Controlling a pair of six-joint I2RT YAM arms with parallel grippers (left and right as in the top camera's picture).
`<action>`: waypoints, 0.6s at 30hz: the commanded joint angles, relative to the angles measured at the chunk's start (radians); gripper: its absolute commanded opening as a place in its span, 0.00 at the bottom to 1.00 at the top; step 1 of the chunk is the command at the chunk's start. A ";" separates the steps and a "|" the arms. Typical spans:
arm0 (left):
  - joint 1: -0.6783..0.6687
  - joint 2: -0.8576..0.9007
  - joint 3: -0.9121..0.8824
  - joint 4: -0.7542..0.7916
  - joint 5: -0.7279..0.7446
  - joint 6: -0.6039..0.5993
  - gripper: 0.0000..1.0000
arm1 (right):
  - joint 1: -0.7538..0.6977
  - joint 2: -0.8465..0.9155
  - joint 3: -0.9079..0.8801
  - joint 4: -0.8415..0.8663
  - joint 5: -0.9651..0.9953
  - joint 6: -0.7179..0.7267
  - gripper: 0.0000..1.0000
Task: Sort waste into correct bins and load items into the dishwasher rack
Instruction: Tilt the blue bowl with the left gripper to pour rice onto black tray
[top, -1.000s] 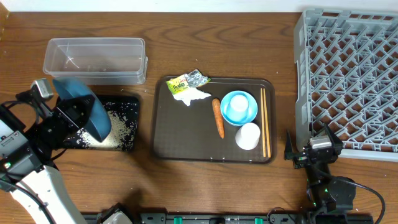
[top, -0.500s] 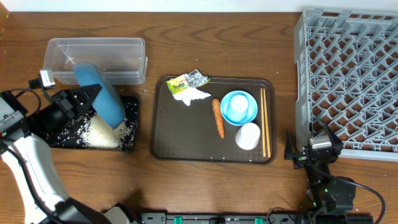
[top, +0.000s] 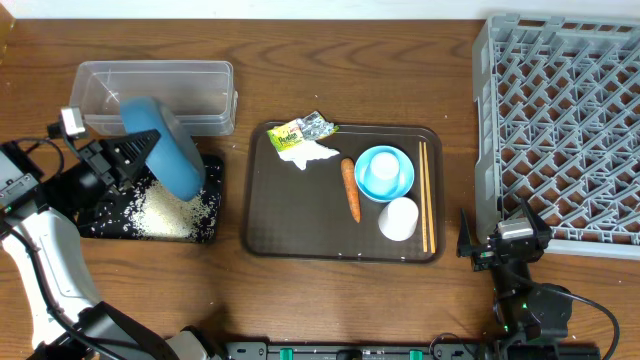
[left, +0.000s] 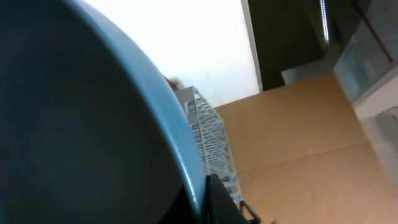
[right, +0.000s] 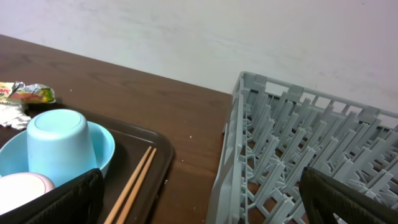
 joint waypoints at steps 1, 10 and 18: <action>0.005 -0.024 0.007 0.024 0.044 -0.049 0.06 | 0.005 -0.005 -0.001 -0.003 0.003 -0.010 0.99; 0.001 -0.064 0.007 0.005 -0.010 -0.048 0.06 | 0.005 -0.005 -0.001 -0.004 0.003 -0.010 0.99; -0.032 -0.122 0.007 -0.084 -0.286 -0.029 0.06 | 0.005 -0.005 -0.001 -0.004 0.003 -0.010 0.99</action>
